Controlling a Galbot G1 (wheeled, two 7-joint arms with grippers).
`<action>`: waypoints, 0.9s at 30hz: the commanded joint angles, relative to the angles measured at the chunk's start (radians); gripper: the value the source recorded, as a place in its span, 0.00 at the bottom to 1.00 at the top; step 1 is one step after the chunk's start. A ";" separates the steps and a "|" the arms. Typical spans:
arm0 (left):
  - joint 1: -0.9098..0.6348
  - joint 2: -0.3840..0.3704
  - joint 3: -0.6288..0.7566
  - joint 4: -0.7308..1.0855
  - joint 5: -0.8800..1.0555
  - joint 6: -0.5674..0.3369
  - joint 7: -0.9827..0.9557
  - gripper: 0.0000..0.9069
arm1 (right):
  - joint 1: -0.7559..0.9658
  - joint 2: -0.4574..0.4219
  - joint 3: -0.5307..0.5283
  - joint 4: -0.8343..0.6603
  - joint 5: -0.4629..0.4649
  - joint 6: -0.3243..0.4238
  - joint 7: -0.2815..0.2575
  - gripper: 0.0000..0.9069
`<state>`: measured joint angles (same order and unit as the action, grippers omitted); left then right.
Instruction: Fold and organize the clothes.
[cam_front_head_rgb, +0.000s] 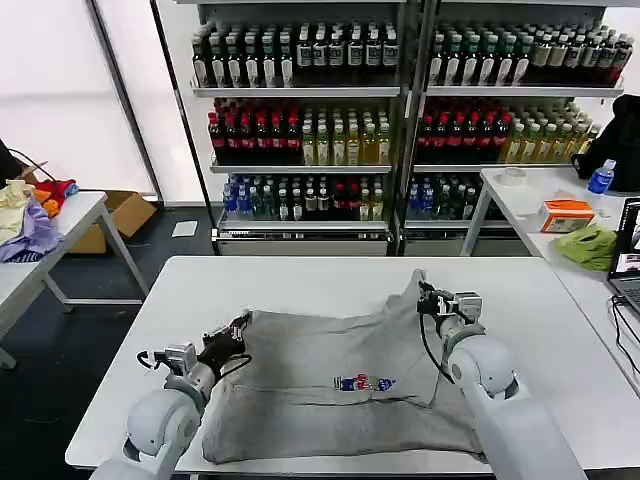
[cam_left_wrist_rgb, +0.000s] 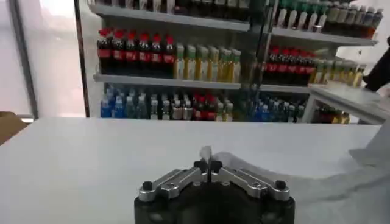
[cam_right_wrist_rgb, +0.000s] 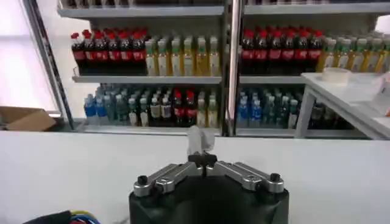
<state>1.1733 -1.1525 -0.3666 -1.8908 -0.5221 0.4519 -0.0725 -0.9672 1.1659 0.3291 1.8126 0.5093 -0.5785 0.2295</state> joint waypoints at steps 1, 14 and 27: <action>0.160 0.016 -0.027 -0.101 0.007 -0.011 0.000 0.00 | -0.216 0.001 0.083 0.179 -0.028 0.001 0.010 0.00; 0.207 0.024 -0.042 -0.104 0.032 -0.010 0.002 0.00 | -0.357 -0.017 0.207 0.246 -0.019 0.018 0.051 0.00; 0.274 0.015 -0.046 -0.139 0.073 -0.015 0.007 0.00 | -0.508 -0.009 0.206 0.304 -0.059 0.023 0.048 0.00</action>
<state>1.3981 -1.1357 -0.4092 -2.0036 -0.4688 0.4379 -0.0655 -1.3663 1.1566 0.5115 2.0727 0.4667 -0.5601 0.2724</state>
